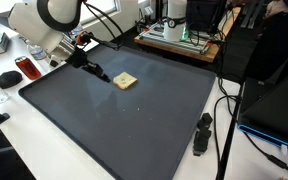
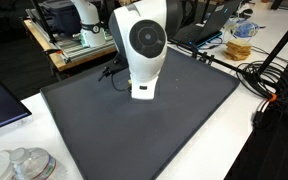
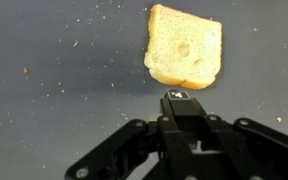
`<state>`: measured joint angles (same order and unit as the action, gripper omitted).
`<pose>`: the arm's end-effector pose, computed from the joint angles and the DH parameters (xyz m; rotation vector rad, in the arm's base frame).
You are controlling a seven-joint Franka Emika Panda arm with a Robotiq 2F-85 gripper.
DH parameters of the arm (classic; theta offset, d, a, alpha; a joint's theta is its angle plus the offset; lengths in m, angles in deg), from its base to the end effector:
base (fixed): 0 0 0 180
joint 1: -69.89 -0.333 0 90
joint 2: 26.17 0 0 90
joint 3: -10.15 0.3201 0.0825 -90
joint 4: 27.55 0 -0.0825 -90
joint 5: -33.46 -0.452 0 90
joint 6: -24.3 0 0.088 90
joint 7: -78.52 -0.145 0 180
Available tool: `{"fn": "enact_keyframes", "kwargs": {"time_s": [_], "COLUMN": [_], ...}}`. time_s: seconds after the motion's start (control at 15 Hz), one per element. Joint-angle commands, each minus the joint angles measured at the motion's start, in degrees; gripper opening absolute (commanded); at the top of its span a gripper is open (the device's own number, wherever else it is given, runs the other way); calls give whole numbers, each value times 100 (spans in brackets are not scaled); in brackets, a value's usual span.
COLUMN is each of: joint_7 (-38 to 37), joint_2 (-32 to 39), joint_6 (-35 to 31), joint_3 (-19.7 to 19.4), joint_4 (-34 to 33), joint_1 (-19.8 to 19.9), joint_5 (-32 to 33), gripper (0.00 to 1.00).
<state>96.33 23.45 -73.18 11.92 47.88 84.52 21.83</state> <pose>0.7146 -0.1387 0.1193 -2.7499 -0.0072 0.5696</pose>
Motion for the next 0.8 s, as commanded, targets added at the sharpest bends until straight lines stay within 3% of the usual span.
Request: {"fn": "enact_keyframes", "kwargs": {"time_s": [0.0,0.73], "joint_7": [472,2142], "joint_2": [-405,-1928], "joint_6": [-381,-2475], "joint_3": [128,240], "joint_4": [712,3546], "joint_1": [389,1059], "joint_5": [-516,-2332], "gripper": [5,5]}}
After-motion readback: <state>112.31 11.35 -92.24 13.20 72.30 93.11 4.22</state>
